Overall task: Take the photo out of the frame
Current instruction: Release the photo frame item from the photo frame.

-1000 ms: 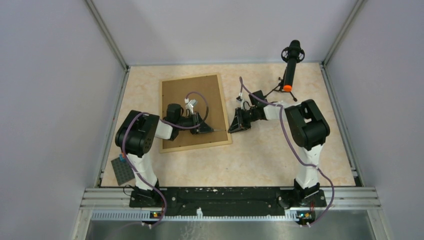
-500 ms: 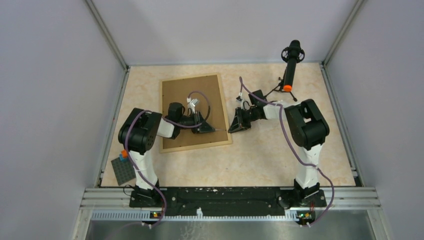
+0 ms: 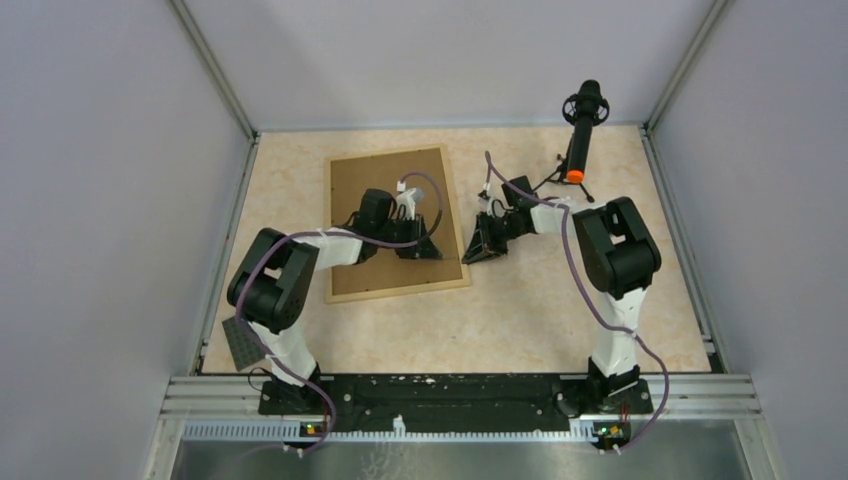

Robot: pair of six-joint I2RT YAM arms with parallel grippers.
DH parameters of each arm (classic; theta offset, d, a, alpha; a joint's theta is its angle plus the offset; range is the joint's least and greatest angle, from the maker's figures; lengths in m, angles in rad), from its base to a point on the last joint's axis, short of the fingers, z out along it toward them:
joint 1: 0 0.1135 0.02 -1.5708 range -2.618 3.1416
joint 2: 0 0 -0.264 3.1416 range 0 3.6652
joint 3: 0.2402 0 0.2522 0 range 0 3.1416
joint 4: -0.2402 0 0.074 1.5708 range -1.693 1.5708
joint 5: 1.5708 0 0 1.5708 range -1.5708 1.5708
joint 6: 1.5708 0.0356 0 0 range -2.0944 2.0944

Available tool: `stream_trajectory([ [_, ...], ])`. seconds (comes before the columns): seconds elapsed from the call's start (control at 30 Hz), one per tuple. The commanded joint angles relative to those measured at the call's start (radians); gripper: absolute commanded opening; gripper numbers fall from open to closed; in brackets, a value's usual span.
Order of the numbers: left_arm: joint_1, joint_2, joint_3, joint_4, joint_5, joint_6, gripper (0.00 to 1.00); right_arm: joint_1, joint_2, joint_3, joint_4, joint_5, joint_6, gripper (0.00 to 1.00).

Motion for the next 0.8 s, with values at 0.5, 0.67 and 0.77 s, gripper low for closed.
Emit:
stream_trajectory([
  [0.5,-0.333,-0.037,0.243,-0.105,0.011,0.157,0.0,0.087,0.057,-0.01,0.121,0.061,0.004,0.0],
  [0.67,-0.354,-0.01,0.268,-0.104,0.0,0.162,0.0,0.087,0.053,-0.017,0.125,0.062,0.004,0.0],
  [0.77,-0.374,0.02,0.311,-0.138,-0.018,0.181,0.0,0.086,0.053,-0.018,0.122,0.063,0.004,0.0],
])
